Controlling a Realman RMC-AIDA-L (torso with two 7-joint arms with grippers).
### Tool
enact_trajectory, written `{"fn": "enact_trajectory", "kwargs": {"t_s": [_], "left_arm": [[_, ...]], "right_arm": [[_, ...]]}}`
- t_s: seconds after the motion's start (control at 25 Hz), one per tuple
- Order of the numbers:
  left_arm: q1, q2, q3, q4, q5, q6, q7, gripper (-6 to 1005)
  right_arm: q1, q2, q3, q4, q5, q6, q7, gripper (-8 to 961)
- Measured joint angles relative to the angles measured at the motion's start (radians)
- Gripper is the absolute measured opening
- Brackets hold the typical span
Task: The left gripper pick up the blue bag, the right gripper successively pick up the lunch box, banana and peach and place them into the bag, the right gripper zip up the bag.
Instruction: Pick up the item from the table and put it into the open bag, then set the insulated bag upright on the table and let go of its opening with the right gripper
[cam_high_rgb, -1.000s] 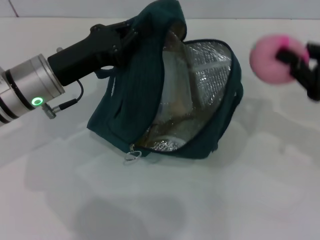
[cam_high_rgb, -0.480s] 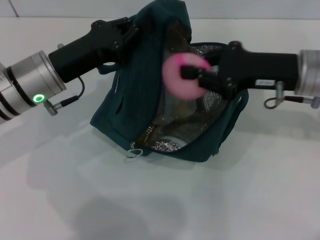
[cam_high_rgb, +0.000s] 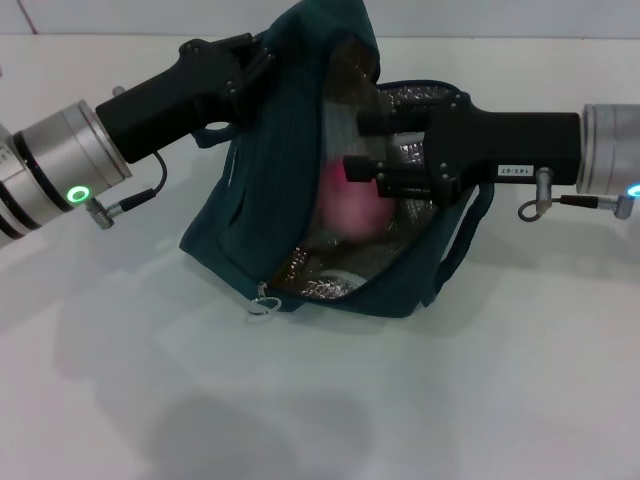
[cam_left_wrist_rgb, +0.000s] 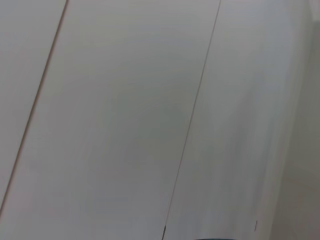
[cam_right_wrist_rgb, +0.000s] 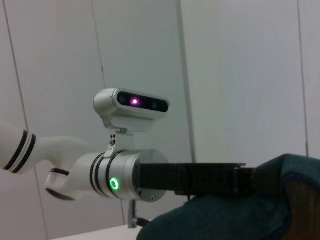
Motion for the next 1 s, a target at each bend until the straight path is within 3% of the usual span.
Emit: {"fn": "enact_trajectory", "kwargs": {"t_s": [0.32,0.64,1.0], "left_arm": [[0.005,-0.002,0.000,-0.003,0.000,-0.005,0.015,40],[0.010,-0.002,-0.005,-0.028,-0.007,-0.028,0.049,40],[0.015,-0.002,-0.002,-0.053,-0.053,-0.072,0.112,40]], "right_arm": [[-0.131,-0.008,0.040,-0.074,0.068,-0.045,-0.018,634],[-0.333,-0.012,0.214,-0.062,0.064,-0.250,-0.172,623],[-0.345,-0.011,0.231,0.102,-0.071,-0.206,-0.277,595]]}}
